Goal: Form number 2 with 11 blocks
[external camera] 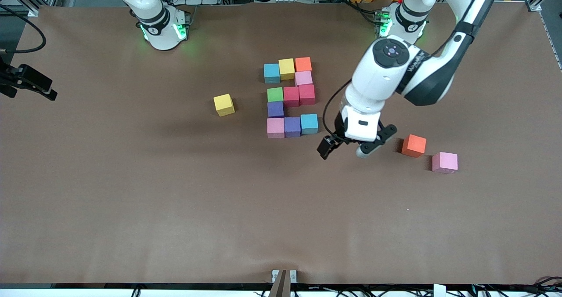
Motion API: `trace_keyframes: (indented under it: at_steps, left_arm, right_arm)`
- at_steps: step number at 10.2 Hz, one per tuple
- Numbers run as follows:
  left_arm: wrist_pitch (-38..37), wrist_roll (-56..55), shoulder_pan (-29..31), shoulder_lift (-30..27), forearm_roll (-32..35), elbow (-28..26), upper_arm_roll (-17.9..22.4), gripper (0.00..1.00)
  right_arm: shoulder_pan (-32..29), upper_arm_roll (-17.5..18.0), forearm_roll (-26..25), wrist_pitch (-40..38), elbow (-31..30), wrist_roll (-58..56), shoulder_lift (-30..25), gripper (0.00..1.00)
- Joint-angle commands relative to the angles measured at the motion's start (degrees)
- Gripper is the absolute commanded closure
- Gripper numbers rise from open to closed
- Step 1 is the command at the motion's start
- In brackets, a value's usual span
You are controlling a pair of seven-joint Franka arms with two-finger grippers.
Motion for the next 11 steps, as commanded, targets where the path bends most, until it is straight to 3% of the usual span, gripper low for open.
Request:
trace_keyframes:
  at_steps: [1,3,6,8,11]
  left_arm:
    - [-7.32,9.62,2.92,-0.24,-0.04,4.09,-0.74,0.00]
    - [-10.77,17.70,5.64,-0.68,-0.38,6.30,-0.92,0.00]
    - [-17.95,35.69,9.42,-6.72,-4.93,6.22,0.65,0.00]
    - [-24.71,49.40,7.95,-12.87,-13.18,6.13,8.97,0.00]
    - [-33.34,66.47,2.15,-17.81,-13.92,6.65,22.42,0.00]
  right_arm:
    - [-1.23,1.09,-0.47,-0.35,0.80,-0.40,0.14,0.00]
    - [-1.05,1.09,-0.47,-0.35,0.80,0.13,0.14,0.00]
    - [-1.05,1.09,-0.38,-0.35,0.80,0.30,0.05,0.00]
    - [-0.53,1.27,-0.47,-0.87,0.80,0.39,-0.04,0.00]
    - [-0.35,1.18,-0.47,-0.96,0.62,0.31,-0.13,0.00]
